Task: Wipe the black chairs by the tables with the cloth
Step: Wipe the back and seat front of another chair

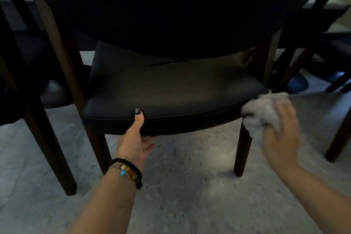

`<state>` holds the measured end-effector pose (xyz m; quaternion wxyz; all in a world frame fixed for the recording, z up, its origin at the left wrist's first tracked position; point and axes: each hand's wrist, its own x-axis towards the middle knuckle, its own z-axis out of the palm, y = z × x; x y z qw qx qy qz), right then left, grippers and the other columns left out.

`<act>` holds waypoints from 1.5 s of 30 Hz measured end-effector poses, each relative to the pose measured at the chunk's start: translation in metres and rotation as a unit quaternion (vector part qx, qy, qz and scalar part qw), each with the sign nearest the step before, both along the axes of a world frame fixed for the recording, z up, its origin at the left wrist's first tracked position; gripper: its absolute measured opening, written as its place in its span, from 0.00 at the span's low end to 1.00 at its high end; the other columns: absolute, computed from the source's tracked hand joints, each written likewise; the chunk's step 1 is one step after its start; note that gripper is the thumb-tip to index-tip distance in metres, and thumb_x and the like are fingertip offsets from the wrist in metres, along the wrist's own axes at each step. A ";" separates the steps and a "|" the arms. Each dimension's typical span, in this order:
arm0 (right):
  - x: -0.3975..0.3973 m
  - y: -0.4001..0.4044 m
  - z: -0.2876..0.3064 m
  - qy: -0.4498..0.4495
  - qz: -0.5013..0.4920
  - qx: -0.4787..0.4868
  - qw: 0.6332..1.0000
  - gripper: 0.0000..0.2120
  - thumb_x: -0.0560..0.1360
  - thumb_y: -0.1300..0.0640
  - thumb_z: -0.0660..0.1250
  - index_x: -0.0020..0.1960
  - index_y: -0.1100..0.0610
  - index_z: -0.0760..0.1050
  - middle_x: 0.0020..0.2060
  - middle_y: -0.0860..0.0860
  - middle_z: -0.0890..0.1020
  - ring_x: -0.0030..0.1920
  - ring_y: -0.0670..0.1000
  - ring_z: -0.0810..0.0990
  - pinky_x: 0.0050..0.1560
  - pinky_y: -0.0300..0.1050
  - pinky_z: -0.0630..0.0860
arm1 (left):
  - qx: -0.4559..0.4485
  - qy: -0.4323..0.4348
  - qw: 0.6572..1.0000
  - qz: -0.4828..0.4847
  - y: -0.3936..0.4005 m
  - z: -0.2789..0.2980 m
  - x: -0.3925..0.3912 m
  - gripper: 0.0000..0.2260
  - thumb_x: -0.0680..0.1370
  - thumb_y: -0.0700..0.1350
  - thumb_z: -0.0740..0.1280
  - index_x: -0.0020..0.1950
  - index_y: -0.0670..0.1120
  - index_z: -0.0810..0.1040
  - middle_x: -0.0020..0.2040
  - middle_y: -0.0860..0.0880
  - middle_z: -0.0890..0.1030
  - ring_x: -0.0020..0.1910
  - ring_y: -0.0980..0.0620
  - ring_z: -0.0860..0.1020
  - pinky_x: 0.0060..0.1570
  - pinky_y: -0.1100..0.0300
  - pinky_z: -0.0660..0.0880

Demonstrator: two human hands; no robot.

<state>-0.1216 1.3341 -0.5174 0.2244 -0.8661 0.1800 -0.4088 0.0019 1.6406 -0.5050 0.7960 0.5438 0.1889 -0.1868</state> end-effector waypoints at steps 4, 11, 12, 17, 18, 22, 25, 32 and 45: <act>0.056 0.048 0.031 -0.140 -0.100 0.509 0.843 0.31 0.79 0.69 0.57 0.78 0.48 0.58 0.73 0.48 0.67 0.70 0.48 0.69 0.65 0.38 0.69 | -0.001 0.005 1.000 0.011 -0.001 -0.002 0.001 0.19 0.73 0.61 0.69 0.57 0.51 0.75 0.53 0.45 0.83 0.50 0.44 0.83 0.57 0.46 0.73; 0.062 0.125 0.046 -0.191 -0.080 0.539 0.816 0.25 0.81 0.63 0.57 0.76 0.46 0.63 0.69 0.46 0.72 0.66 0.46 0.73 0.65 0.41 0.71 | -0.016 0.014 1.000 -0.010 0.002 -0.002 0.003 0.19 0.73 0.60 0.69 0.58 0.51 0.74 0.55 0.45 0.81 0.52 0.45 0.82 0.64 0.43 0.69; 0.059 0.124 0.056 -0.215 -0.069 0.462 0.858 0.23 0.81 0.61 0.57 0.74 0.47 0.66 0.69 0.48 0.72 0.68 0.48 0.72 0.68 0.47 0.71 | -0.022 0.017 1.000 -0.015 0.003 -0.002 0.003 0.19 0.73 0.60 0.69 0.57 0.51 0.74 0.55 0.45 0.81 0.51 0.45 0.83 0.64 0.43 0.69; 0.082 0.085 0.090 0.082 -0.066 0.084 0.991 0.24 0.77 0.60 0.60 0.73 0.53 0.68 0.78 0.56 0.56 0.78 0.60 0.46 0.76 0.61 0.41 | -0.027 0.031 0.999 -0.019 0.002 0.004 0.000 0.23 0.74 0.60 0.68 0.62 0.48 0.73 0.58 0.44 0.80 0.51 0.47 0.82 0.63 0.45 0.67; 0.088 0.080 0.089 0.156 -0.061 0.078 0.983 0.24 0.78 0.56 0.59 0.73 0.54 0.68 0.77 0.56 0.58 0.78 0.60 0.47 0.76 0.63 0.42 | -0.032 0.035 0.999 -0.020 0.002 0.007 0.000 0.20 0.74 0.59 0.68 0.60 0.49 0.73 0.58 0.44 0.80 0.52 0.46 0.82 0.62 0.45 0.68; 0.092 0.076 0.082 0.175 0.001 0.057 0.983 0.27 0.77 0.44 0.62 0.71 0.58 0.69 0.69 0.56 0.71 0.70 0.57 0.66 0.73 0.57 0.61 | -0.043 0.048 0.998 -0.026 0.002 0.009 0.001 0.15 0.75 0.58 0.68 0.53 0.51 0.73 0.56 0.45 0.80 0.52 0.46 0.81 0.58 0.47 0.68; 0.097 0.084 0.087 0.157 -0.009 0.021 0.987 0.23 0.78 0.49 0.63 0.71 0.56 0.70 0.63 0.55 0.76 0.63 0.55 0.74 0.68 0.53 0.67 | -0.035 0.049 0.998 -0.023 0.000 0.009 0.002 0.15 0.73 0.59 0.69 0.52 0.50 0.73 0.54 0.45 0.80 0.51 0.46 0.81 0.60 0.46 0.69; 0.141 0.175 0.112 0.193 0.202 0.071 0.958 0.18 0.74 0.58 0.61 0.61 0.48 0.79 0.55 0.52 0.83 0.57 0.55 0.80 0.58 0.47 0.74 | -0.062 0.005 0.998 -0.003 -0.015 0.009 -0.011 0.26 0.74 0.64 0.64 0.65 0.49 0.73 0.62 0.46 0.79 0.53 0.48 0.79 0.60 0.50 0.69; 0.126 0.122 0.089 0.165 0.259 -0.003 0.952 0.22 0.72 0.61 0.65 0.65 0.53 0.77 0.59 0.53 0.79 0.61 0.53 0.76 0.59 0.37 0.68 | 0.041 -0.055 0.994 -0.086 -0.007 0.008 -0.016 0.29 0.70 0.73 0.53 0.55 0.53 0.74 0.51 0.48 0.84 0.48 0.52 0.83 0.61 0.49 0.66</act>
